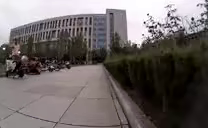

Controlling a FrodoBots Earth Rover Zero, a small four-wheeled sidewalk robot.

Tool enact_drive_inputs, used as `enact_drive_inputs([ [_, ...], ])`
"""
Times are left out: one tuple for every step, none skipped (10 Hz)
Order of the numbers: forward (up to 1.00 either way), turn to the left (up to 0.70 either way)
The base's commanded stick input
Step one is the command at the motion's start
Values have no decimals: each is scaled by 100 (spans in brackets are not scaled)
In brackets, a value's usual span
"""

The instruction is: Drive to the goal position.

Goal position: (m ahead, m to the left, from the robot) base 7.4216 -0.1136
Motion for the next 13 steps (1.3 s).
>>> enact_drive_inputs([
  [70, 0],
  [70, 0],
  [70, 0],
  [70, 0],
  [70, 0],
  [70, 0],
  [70, 0],
  [70, 0],
  [70, 0],
  [70, 0],
  [70, 0],
  [70, 0],
  [70, 0],
])
